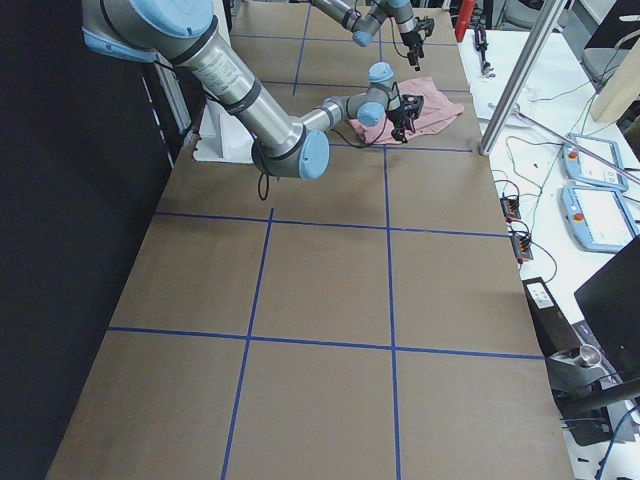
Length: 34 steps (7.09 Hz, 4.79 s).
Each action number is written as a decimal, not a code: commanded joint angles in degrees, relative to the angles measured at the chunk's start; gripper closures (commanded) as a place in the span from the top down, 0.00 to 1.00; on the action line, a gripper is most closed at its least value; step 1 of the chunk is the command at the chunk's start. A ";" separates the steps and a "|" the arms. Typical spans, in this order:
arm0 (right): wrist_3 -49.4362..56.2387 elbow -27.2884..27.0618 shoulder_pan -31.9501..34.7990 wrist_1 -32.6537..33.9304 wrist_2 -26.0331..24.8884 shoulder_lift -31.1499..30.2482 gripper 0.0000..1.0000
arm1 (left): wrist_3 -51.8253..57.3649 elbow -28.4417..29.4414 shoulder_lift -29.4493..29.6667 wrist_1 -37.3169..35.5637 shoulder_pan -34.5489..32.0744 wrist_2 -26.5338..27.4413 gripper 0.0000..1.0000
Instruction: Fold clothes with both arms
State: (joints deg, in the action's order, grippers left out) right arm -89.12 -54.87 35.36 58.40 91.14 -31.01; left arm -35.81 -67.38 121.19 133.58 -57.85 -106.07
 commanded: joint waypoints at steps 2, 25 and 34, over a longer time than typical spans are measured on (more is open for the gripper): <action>0.61 7.14 -1.78 3.90 -0.78 5.34 0.60 | -0.14 -0.30 0.01 0.01 0.01 -0.10 1.00; 6.41 -34.18 -10.99 18.60 -8.33 -23.42 0.00 | -0.23 -2.75 0.01 -0.08 0.28 -0.19 1.00; 15.99 -54.22 -19.53 36.17 -14.14 -31.15 1.00 | -0.23 -2.94 0.18 -0.16 0.54 -0.27 1.00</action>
State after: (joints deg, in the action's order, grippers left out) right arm -74.88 -109.47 16.72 91.20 76.80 -64.81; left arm -36.04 -70.39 121.41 133.42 -57.31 -106.35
